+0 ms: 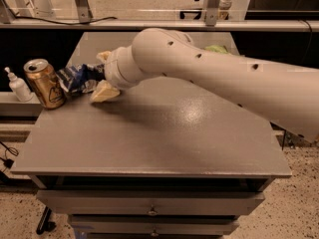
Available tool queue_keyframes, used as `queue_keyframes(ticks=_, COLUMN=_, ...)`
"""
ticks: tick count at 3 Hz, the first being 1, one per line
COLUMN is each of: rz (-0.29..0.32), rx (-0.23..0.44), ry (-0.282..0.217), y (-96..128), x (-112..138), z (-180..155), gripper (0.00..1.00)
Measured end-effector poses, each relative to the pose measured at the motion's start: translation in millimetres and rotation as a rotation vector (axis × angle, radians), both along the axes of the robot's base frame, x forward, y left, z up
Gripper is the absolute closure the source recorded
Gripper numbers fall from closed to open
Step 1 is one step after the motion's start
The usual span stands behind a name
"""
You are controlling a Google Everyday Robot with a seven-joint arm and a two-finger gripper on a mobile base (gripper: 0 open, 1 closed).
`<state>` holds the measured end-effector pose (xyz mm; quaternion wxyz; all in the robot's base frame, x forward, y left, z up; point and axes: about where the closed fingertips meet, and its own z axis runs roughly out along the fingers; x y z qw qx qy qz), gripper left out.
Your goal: Move blue chip bag near orange can
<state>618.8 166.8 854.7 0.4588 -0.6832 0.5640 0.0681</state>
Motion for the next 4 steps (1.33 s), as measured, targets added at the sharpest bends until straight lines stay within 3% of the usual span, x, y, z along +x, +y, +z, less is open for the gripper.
queue_keyframes(ticks=1, rz=0.000, rx=0.000, ry=0.000, y=0, x=0, z=0, gripper=0.13)
queue_keyframes(ticks=3, rz=0.000, rx=0.000, ry=0.000, y=0, x=0, z=0, gripper=0.48)
queue_keyframes(ticks=4, rz=-0.030, rx=0.034, ry=0.013, y=-37, x=-2, z=20, gripper=0.66)
